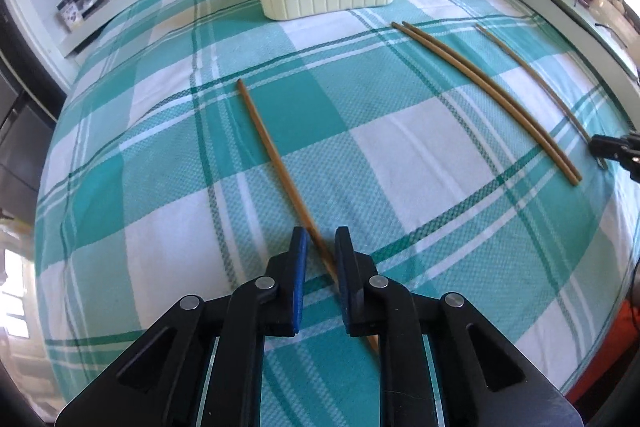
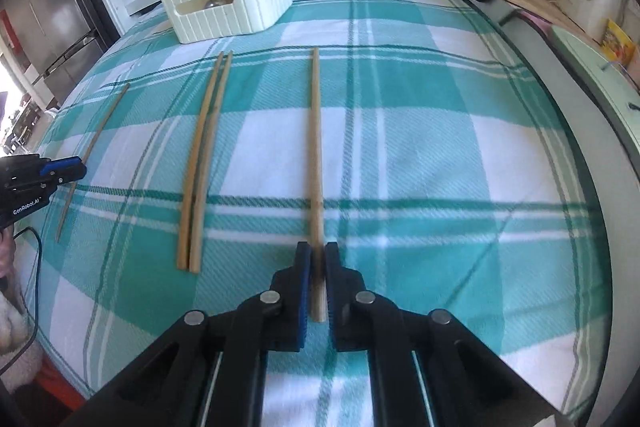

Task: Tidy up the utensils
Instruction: 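Grasp a chopstick with the right gripper while the left grasps another chopstick, then lift both chopsticks and carry them over the caddy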

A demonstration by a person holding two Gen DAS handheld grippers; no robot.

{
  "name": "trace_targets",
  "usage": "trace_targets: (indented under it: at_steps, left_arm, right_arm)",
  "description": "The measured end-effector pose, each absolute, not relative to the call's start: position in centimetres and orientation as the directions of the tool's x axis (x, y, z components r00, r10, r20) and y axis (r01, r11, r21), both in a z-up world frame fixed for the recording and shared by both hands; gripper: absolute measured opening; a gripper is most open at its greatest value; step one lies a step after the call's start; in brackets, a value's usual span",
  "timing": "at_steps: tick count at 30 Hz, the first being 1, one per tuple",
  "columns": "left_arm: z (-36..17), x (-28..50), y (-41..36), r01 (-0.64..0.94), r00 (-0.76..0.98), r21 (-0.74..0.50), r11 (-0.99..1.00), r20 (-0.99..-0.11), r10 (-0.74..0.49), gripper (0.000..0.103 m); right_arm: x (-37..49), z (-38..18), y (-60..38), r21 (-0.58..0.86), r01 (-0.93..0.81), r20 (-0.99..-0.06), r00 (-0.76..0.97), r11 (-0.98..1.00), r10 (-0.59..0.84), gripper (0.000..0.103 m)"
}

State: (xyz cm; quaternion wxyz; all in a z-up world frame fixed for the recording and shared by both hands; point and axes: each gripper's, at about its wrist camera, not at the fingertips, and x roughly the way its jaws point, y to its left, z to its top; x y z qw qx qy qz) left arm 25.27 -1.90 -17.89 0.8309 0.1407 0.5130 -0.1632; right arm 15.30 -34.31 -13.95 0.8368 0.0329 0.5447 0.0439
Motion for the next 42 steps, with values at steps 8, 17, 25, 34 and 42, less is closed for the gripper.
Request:
trace_targets:
  at_steps: [8,17,25,34,42]
  left_arm:
    - [-18.1,25.6,0.9,0.293,0.426,-0.045,0.955,-0.888,-0.173,0.062]
    - [-19.1,26.5,0.5,0.218,0.45,0.017,0.976,-0.889,-0.084,0.08]
    - [-19.2,27.9,0.8,0.198,0.437,0.012,0.98,-0.896,-0.077,0.08]
    - [-18.9,32.8,0.7,0.183,0.414,-0.009,0.983,-0.906,-0.085,0.046]
    - [-19.0,36.8,0.1,0.186,0.399,-0.003,0.983,-0.913,-0.078,0.007]
  right_arm:
    - [14.9,-13.4,-34.5,0.115,-0.016,-0.891,0.441,0.993,0.11,0.037]
    - [17.4,-14.5,-33.8,0.011,-0.071,-0.877,0.478,0.997,0.044,0.04]
    - [19.9,-14.5,-33.7,0.022,-0.142,-0.907,0.414,0.99,0.08,0.042]
    - [24.8,-14.8,-33.4,0.06,-0.207,-0.936,0.327,0.977,0.127,0.036]
    - [31.9,-15.2,-33.0,0.104,-0.167,-0.93,0.334,0.98,0.155,0.019]
